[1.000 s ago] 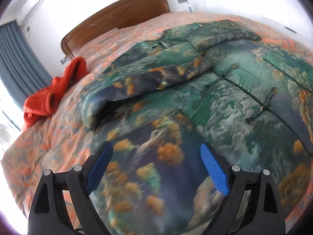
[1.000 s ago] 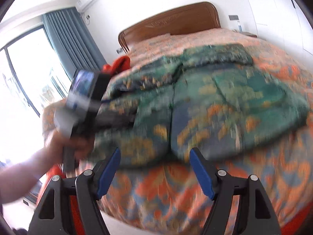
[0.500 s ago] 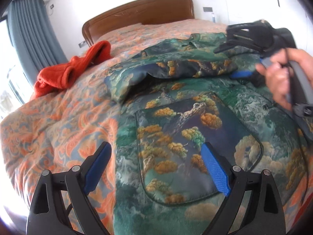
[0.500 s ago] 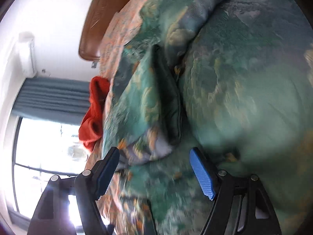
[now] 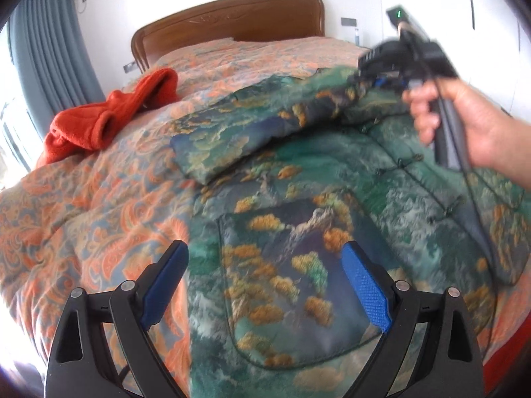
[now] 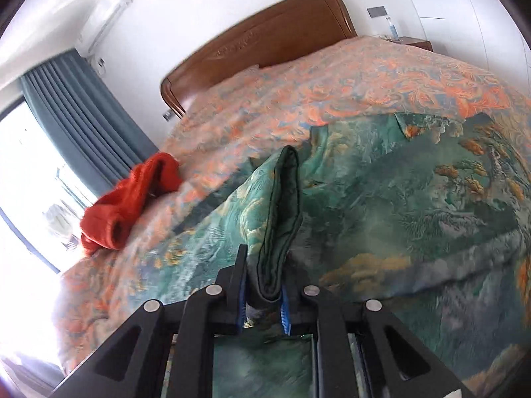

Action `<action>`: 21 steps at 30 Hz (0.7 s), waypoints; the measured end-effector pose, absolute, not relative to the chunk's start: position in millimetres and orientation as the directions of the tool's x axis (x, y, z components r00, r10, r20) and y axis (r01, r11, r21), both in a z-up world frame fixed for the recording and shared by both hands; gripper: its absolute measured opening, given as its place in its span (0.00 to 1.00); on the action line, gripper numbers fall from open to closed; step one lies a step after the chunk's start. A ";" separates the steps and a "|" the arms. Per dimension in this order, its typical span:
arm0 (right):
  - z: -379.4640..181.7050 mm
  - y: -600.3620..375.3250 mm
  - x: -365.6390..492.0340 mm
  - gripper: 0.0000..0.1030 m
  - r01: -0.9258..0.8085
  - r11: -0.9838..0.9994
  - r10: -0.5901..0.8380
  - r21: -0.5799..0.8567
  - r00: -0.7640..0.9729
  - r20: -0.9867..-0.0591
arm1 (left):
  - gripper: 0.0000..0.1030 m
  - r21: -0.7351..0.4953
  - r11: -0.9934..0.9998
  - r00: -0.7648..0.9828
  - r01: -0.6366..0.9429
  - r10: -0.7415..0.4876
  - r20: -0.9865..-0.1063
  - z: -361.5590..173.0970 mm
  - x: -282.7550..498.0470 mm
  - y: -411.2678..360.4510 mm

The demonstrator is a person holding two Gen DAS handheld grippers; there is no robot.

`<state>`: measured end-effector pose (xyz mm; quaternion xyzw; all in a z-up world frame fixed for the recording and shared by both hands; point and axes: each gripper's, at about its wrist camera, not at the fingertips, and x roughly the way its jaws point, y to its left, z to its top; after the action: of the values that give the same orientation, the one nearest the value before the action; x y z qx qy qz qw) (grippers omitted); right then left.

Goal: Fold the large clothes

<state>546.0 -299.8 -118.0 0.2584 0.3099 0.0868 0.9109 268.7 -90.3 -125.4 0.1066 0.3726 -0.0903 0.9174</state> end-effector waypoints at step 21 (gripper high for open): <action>-205.7 -319.9 570.2 0.19 0.094 0.797 0.361 0.596 0.717 -0.596 | 0.55 -0.114 0.976 0.479 0.186 -0.191 -0.857 -184.6 493.2 -78.6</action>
<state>570.2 -319.9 -205.7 0.3091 0.3682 0.0766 0.8735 493.2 -78.6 -184.6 -0.0025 0.4985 -0.1096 0.8599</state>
